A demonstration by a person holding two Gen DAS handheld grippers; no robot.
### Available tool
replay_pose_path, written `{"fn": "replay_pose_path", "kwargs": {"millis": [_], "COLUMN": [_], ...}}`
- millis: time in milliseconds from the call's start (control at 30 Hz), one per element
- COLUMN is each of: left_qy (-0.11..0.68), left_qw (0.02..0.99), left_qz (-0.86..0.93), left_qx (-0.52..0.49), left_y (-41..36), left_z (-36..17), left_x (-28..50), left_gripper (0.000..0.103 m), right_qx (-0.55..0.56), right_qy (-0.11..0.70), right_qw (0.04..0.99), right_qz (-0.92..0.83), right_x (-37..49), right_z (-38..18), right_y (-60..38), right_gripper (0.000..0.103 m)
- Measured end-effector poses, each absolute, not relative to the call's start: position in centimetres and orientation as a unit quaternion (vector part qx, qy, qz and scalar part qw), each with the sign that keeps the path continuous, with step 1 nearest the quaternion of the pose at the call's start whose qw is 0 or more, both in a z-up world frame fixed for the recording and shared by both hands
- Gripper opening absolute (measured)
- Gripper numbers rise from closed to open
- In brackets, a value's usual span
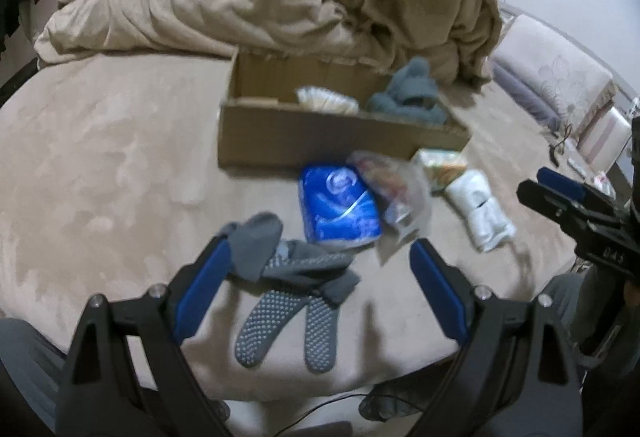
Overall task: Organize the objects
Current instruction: 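Grasp the grey gloves with the left tool while the right grasps the white towel, then lower the grey gloves and white towel into the box and open both tools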
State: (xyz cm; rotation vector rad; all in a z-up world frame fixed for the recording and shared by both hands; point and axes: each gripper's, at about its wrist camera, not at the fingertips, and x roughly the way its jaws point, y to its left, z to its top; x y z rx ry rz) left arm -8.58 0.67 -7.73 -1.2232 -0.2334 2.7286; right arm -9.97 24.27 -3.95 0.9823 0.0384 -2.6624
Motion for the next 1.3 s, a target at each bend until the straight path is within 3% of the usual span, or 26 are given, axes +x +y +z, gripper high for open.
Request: {"fn": "replay_pose_path", "kwargs": {"millis": [400, 500, 567, 600, 667, 733, 833, 1000, 1300], "left_qy": [-0.044, -0.006, 0.0, -0.002, -0.004, -0.015, -0.028, -0.039, -0.062], "left_qw": [0.049, 0.037, 0.034, 0.034, 0.024, 0.018, 0.012, 0.014, 0.03], "left_qz": [0.898, 0.901, 0.904, 0.905, 0.908, 0.911, 0.911, 0.914, 0.933], "left_qx": [-0.436, -0.433, -0.427, -0.423, -0.417, -0.413, -0.411, -0.403, -0.354], "left_y": [0.8, 1.5, 1.6, 1.5, 1.1, 0.4, -0.6, -1.1, -1.5], "left_z": [-12.4, -13.2, -13.3, -13.2, -13.0, -12.7, -12.3, -10.5, -5.0], "left_x": [-10.6, -10.7, -10.5, -10.5, -10.2, -10.0, -9.7, -8.8, -7.1], "left_gripper": [0.092, 0.092, 0.092, 0.091, 0.076, 0.058, 0.045, 0.034, 0.033], "right_qx": [0.39, 0.402, 0.41, 0.408, 0.405, 0.4, 0.392, 0.373, 0.328], "right_qy": [0.013, 0.014, 0.022, 0.026, 0.016, 0.012, 0.014, 0.009, 0.006], "right_qw": [0.13, 0.133, 0.128, 0.124, 0.132, 0.136, 0.145, 0.165, 0.191], "right_qz": [-0.912, -0.906, -0.903, -0.904, -0.905, -0.907, -0.909, -0.913, -0.925], "right_x": [-13.0, -13.5, -13.6, -13.5, -13.4, -13.2, -12.7, -11.6, -9.8], "right_z": [-9.5, -10.6, -11.2, -11.2, -10.9, -10.6, -10.1, -8.1, -2.7], "right_y": [24.6, 24.5, 24.2, 24.3, 24.6, 24.8, 24.4, 23.8, 22.8], "right_gripper": [0.085, 0.071, 0.056, 0.053, 0.042, 0.041, 0.039, 0.039, 0.039]}}
